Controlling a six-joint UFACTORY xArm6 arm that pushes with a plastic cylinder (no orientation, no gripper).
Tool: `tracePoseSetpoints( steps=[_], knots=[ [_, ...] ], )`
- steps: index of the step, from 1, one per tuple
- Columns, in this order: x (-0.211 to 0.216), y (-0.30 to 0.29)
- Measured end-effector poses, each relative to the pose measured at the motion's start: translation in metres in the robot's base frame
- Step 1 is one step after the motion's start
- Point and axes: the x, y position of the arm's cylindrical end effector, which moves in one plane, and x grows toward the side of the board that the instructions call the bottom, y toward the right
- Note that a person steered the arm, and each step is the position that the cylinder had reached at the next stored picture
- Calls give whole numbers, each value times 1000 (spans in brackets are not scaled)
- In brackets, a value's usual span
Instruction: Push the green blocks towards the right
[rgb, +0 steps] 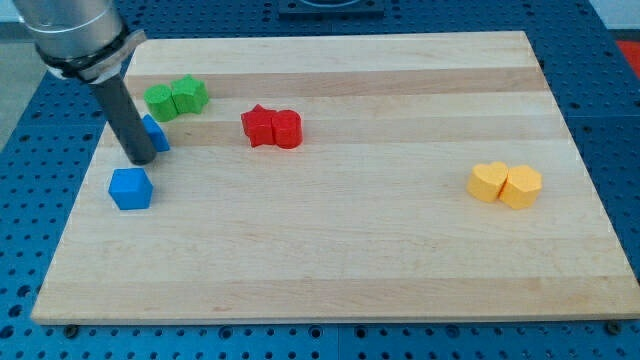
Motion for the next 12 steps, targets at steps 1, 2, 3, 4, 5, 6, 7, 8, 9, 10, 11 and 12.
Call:
tracePoseSetpoints(
  steps=[1,2,3,4,5,6,7,8,9,10,11,12],
  knots=[
    [10,17],
    [19,-13],
    [16,-64],
    [16,-64],
    [-1,-65],
    [-33,-65],
    [-57,-65],
    [-99,-56],
    [-99,-9],
    [-79,54],
    [-80,65],
    [-84,25]
  ],
)
